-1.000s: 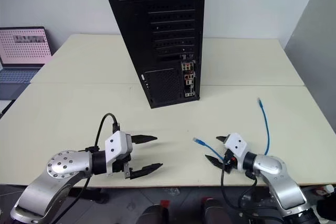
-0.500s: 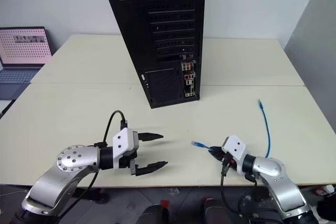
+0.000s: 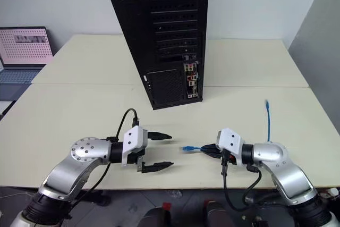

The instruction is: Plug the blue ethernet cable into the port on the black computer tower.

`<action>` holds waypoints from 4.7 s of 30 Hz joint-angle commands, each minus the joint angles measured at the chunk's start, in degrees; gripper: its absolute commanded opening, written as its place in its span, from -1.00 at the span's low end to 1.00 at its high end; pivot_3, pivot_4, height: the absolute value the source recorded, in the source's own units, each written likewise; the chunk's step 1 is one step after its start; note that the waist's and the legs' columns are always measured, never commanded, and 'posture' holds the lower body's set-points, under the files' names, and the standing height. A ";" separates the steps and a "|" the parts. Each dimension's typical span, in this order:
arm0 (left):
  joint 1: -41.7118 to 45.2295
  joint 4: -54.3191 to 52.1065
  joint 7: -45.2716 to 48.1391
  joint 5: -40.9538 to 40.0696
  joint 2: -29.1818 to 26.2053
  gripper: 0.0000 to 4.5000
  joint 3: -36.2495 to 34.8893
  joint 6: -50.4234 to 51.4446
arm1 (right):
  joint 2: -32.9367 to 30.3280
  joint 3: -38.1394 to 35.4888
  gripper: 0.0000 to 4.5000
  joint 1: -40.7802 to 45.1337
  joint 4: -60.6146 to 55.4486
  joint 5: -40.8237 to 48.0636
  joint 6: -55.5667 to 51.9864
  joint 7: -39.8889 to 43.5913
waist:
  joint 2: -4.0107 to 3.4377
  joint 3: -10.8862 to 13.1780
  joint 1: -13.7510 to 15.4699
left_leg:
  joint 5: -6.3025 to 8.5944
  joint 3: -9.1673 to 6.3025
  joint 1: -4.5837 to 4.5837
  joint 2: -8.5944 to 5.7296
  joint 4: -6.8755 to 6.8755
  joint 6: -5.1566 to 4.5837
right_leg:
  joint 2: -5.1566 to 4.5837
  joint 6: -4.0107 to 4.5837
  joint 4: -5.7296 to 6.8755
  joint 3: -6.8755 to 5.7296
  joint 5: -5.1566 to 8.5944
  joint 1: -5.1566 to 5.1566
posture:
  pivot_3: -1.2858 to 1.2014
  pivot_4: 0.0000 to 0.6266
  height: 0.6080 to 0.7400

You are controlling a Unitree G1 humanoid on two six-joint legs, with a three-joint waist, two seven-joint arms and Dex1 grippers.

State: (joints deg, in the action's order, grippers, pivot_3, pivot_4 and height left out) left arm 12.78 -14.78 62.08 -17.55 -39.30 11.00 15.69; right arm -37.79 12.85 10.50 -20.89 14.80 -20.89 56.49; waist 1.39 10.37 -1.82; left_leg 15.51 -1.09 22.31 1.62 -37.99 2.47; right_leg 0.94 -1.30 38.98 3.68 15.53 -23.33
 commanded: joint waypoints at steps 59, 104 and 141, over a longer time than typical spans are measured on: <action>-2.92 10.24 -6.04 9.53 4.11 -1.00 -1.98 -30.74 | -2.06 -11.23 0.68 4.90 -5.31 19.32 -19.55 -2.60 | 0.00 0.00 0.01 | 0.00 -0.22 0.03 0.02 -0.02 0.00 | -0.02 0.21 0.00 0.00 -0.13 0.01 | 0.03 -0.52 1.00; -8.03 -3.63 -0.66 2.49 -3.66 0.17 -5.38 -10.54 | 2.12 5.55 -0.97 3.41 8.34 -6.84 4.06 -1.28 | 0.01 -0.01 0.00 | 0.00 -0.21 0.02 0.04 -0.02 -0.01 | -0.01 0.02 0.02 -0.06 -0.01 -0.01 | 0.03 -0.52 1.00; -2.69 0.09 2.50 -0.01 -0.53 -0.88 -2.40 -5.44 | 0.94 5.24 -1.00 8.34 -1.30 -2.28 -2.73 1.43 | 0.01 0.00 -0.02 | 0.00 -0.24 0.04 0.03 -0.03 -0.01 | 0.00 0.11 0.02 -0.10 -0.06 -0.01 | 0.03 -0.52 1.00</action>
State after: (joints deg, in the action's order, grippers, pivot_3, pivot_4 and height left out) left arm 9.71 -13.66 64.65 -17.54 -39.77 8.99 10.68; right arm -36.25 18.97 17.73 -19.99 12.44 -24.47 57.42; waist 1.40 10.37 -1.84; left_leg 15.52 -1.34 22.35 1.65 -38.02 2.46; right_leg 0.93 -1.19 39.00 3.57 15.47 -23.34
